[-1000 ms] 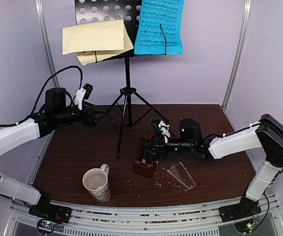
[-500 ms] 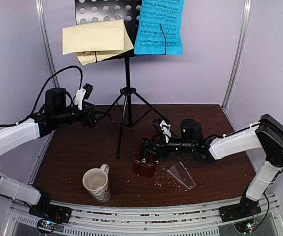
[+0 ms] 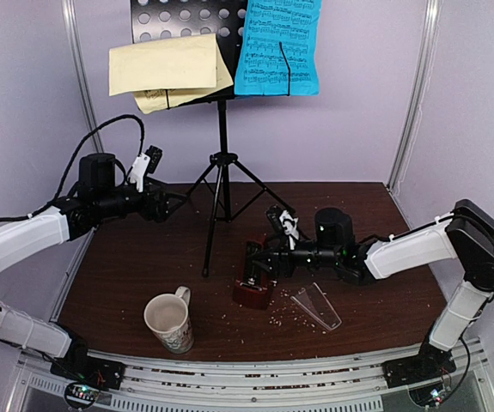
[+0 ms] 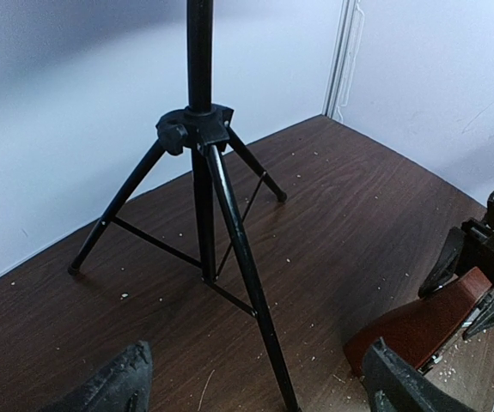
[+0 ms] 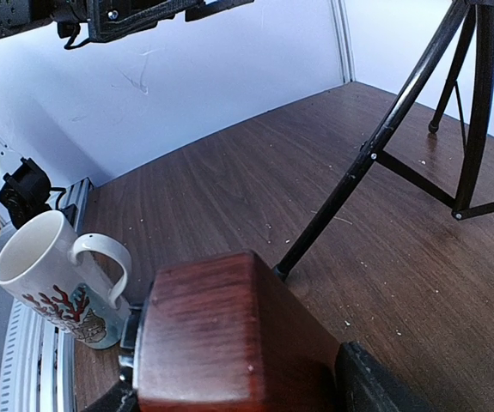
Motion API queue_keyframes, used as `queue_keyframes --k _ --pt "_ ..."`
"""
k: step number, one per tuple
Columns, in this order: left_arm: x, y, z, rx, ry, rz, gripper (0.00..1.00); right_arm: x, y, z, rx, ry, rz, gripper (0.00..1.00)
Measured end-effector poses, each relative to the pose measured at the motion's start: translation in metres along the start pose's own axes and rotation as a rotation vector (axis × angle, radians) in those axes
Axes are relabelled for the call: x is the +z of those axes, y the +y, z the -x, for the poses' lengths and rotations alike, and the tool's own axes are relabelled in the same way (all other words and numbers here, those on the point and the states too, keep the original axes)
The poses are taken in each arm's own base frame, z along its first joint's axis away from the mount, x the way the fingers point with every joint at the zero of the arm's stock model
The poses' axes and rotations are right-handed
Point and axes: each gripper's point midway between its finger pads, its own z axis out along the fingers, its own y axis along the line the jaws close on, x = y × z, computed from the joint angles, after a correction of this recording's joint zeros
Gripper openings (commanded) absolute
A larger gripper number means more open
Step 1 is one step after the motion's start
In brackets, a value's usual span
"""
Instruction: Pack up the instrument practice props
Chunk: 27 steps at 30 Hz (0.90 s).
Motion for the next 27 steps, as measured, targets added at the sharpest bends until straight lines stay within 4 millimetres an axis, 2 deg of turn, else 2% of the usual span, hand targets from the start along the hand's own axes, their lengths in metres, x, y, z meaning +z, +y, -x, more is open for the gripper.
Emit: queue_keyframes --k 18,27 --pt "0.0 -0.0002 0.0001 0.0 0.0 -0.001 0.89 0.0008 -0.0022 -0.0018 0.024 -0.005 0.001 0.62" --pt "0.0 -0.0007 0.0001 0.0 -0.001 -0.004 0.89 0.0019 -0.0036 -0.0029 0.046 0.005 -0.002 0.67"
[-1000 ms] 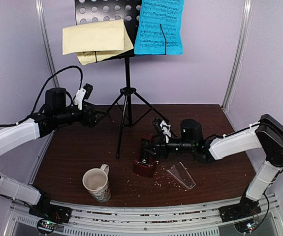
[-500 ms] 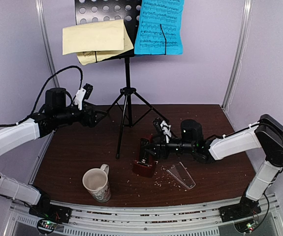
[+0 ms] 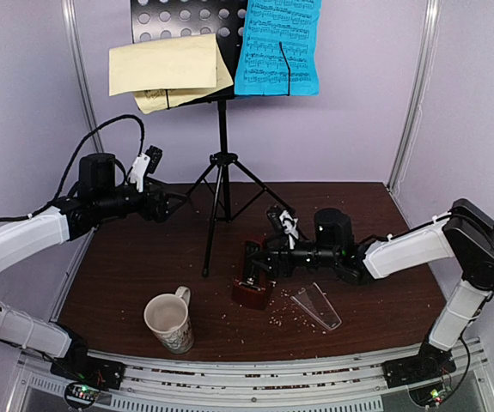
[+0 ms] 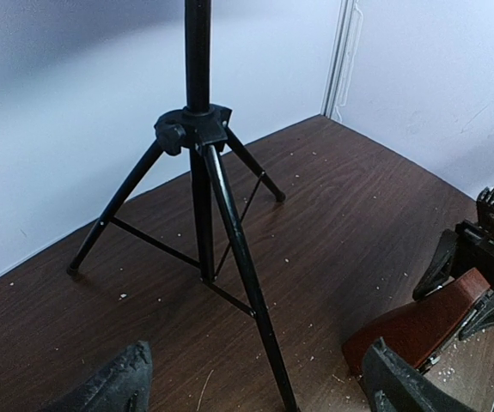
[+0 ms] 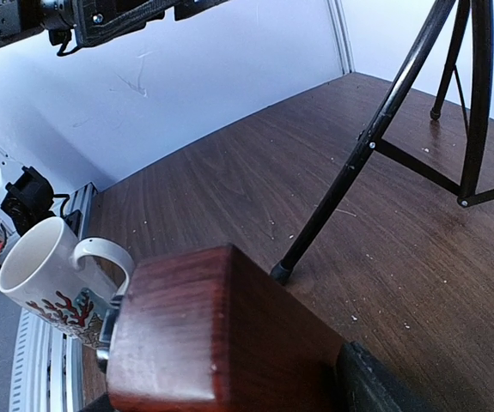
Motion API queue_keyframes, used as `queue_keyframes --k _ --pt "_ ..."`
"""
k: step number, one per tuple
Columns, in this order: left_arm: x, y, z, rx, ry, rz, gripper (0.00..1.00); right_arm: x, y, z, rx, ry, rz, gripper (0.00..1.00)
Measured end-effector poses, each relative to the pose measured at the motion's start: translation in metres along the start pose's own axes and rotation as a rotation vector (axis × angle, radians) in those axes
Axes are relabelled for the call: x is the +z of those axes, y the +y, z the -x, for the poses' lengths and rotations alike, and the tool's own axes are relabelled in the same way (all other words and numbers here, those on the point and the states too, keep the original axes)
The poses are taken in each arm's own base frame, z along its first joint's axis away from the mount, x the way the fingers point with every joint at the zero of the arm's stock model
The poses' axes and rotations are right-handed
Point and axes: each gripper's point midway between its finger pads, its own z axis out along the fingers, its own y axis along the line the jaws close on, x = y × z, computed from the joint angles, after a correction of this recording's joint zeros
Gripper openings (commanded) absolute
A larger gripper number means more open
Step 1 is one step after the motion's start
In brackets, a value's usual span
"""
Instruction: Pack up the instrument practice props
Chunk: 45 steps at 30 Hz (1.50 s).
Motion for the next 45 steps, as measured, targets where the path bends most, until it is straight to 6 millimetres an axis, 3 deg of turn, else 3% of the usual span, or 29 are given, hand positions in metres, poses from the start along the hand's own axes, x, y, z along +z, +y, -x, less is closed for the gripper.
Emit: queue_keyframes --k 7,11,14,18,21,25,28,30,35,40,45 --pt "0.0 -0.001 0.0 0.0 0.0 -0.004 0.89 0.005 -0.002 0.001 0.013 0.02 -0.005 0.76" --pt "0.0 -0.001 0.0 0.0 0.0 -0.005 0.89 0.006 -0.004 -0.001 0.025 0.035 -0.015 0.93" --pt "0.0 -0.002 0.0 0.002 -0.001 -0.009 0.89 0.006 -0.006 0.0 0.027 0.039 -0.021 0.99" --pt "0.001 -0.009 -0.001 0.01 0.001 -0.034 0.91 0.003 -0.005 0.002 0.03 0.042 -0.025 1.0" --pt "0.006 -0.03 -0.002 0.027 0.005 -0.077 0.95 -0.008 -0.002 0.015 0.023 0.016 -0.046 1.0" --pt "0.016 -0.08 -0.01 0.067 0.022 -0.148 0.97 -0.036 0.002 0.044 0.014 -0.061 -0.085 1.0" --pt "0.02 -0.118 -0.022 0.082 0.028 -0.194 0.98 -0.061 0.001 0.063 0.018 -0.126 -0.125 1.0" --pt "0.023 -0.131 -0.033 0.062 0.032 -0.209 0.98 -0.073 -0.003 0.068 0.026 -0.15 -0.159 1.0" --pt "0.045 -0.14 -0.067 0.01 0.075 -0.177 0.98 -0.095 -0.021 0.063 0.079 -0.169 -0.255 1.0" --pt "0.067 -0.146 -0.094 0.009 0.128 -0.158 0.98 -0.11 -0.037 0.044 0.146 -0.171 -0.338 1.0" --pt "0.08 -0.149 -0.098 0.012 0.141 -0.159 0.98 -0.113 -0.045 0.034 0.19 -0.168 -0.371 1.0"
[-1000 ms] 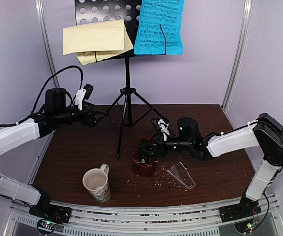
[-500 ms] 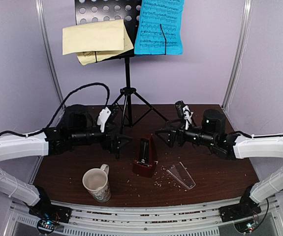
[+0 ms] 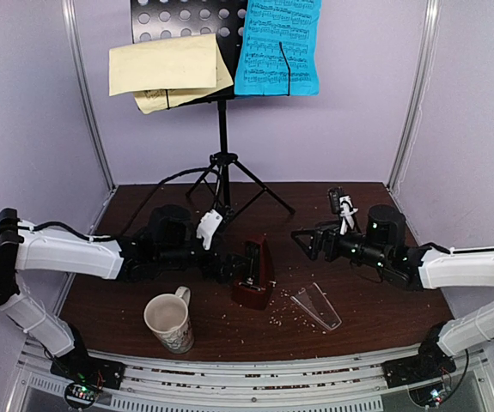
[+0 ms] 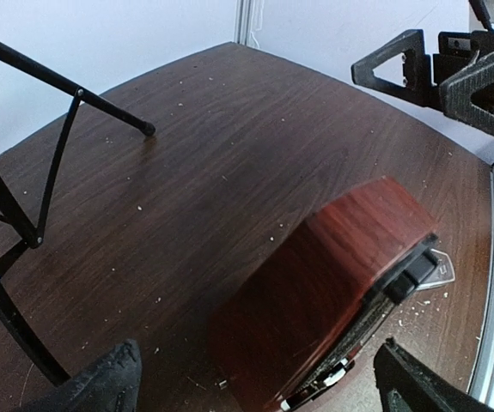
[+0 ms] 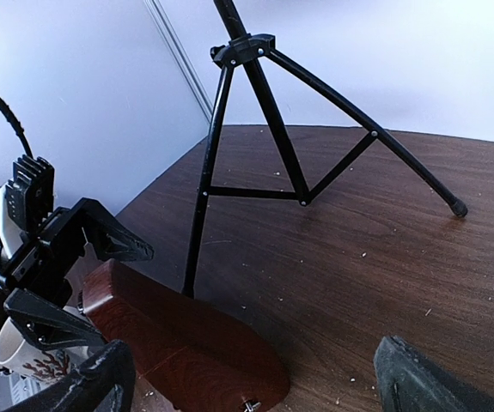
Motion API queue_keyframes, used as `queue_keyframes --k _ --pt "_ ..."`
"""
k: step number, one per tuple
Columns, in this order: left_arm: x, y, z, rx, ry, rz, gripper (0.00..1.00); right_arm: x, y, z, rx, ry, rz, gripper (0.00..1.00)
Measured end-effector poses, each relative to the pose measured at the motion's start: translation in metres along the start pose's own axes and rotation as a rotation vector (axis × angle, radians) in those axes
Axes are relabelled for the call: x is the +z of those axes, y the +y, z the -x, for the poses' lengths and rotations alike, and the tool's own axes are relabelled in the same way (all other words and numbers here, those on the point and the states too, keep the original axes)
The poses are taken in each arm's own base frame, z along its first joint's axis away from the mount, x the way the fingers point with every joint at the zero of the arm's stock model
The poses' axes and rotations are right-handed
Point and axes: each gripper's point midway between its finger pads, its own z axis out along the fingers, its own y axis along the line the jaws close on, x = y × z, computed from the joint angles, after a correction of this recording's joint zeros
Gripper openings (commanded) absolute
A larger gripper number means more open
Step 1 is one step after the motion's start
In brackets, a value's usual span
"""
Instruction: Pack up the instrument practice props
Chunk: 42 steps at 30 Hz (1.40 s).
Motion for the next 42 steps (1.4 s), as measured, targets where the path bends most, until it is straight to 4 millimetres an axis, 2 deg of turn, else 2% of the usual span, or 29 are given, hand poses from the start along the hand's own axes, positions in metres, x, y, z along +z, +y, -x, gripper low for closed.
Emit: queue_keyframes --k 6,13,28,42 --pt "0.001 -0.006 0.009 0.005 -0.038 -0.03 0.98 0.0 -0.002 0.002 0.013 -0.009 -0.01 1.0" --pt "0.011 -0.016 0.005 0.011 -0.035 -0.07 0.97 0.001 -0.003 0.001 0.027 -0.008 -0.015 1.0" --pt "0.013 -0.018 0.005 0.011 -0.037 -0.079 0.76 0.001 -0.002 0.005 0.045 -0.024 -0.01 1.0" --pt "0.014 -0.018 0.003 0.0 -0.031 -0.08 0.63 0.0 -0.004 -0.001 0.048 -0.017 -0.014 1.0"
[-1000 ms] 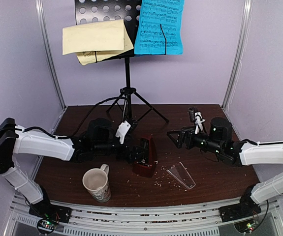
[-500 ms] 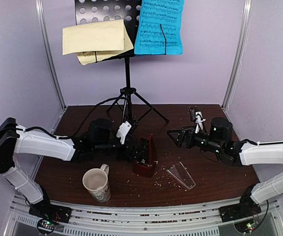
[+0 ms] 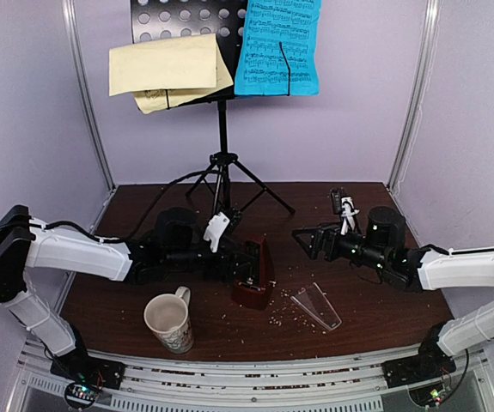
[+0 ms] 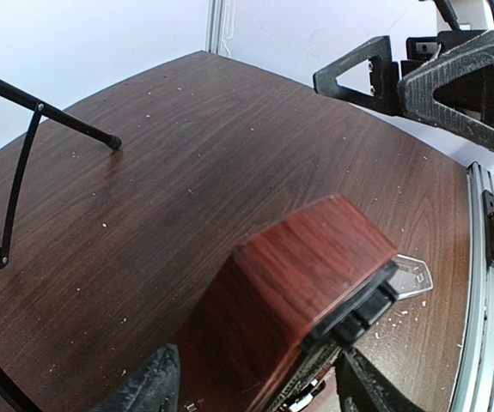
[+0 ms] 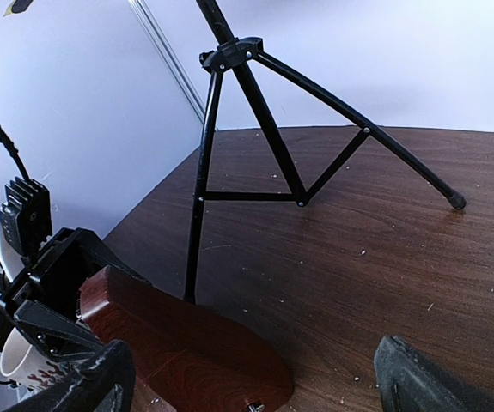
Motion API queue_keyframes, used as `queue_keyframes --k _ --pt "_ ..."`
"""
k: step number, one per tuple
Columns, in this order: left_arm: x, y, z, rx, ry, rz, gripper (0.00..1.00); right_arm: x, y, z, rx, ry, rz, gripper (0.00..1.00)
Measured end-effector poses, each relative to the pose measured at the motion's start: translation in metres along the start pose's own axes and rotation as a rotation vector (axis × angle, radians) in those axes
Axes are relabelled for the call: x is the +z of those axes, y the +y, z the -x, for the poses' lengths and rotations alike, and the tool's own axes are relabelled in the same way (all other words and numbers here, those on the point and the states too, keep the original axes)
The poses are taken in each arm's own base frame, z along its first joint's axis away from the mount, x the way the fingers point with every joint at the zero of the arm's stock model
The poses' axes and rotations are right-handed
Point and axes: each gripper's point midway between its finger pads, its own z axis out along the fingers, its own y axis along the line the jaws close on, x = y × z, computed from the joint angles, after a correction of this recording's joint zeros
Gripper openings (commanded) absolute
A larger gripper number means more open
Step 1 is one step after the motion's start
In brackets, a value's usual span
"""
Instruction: Pack up the instrument practice props
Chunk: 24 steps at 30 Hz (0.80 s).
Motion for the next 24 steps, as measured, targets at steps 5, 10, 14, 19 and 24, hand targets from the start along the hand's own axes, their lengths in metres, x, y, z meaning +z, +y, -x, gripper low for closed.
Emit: queue_keyframes --k 5,10,14,19,24 --pt "0.0 0.0 0.0 -0.003 0.0 -0.002 0.58 0.0 0.0 0.0 0.0 0.0 0.0 1.0" --pt "0.0 -0.001 0.0 -0.004 0.0 -0.007 0.56 0.0 0.0 0.0 0.0 -0.003 0.001 1.0" --pt "0.0 -0.001 0.0 -0.005 0.0 -0.008 0.7 0.0 0.0 0.0 0.0 -0.003 0.0 1.0" --pt "-0.001 -0.002 0.002 -0.03 -0.012 -0.013 0.89 -0.001 -0.001 -0.002 0.009 0.001 -0.001 1.0" --pt "-0.011 -0.004 -0.009 -0.109 -0.011 -0.024 0.93 -0.001 -0.004 -0.007 0.058 0.022 -0.015 0.93"
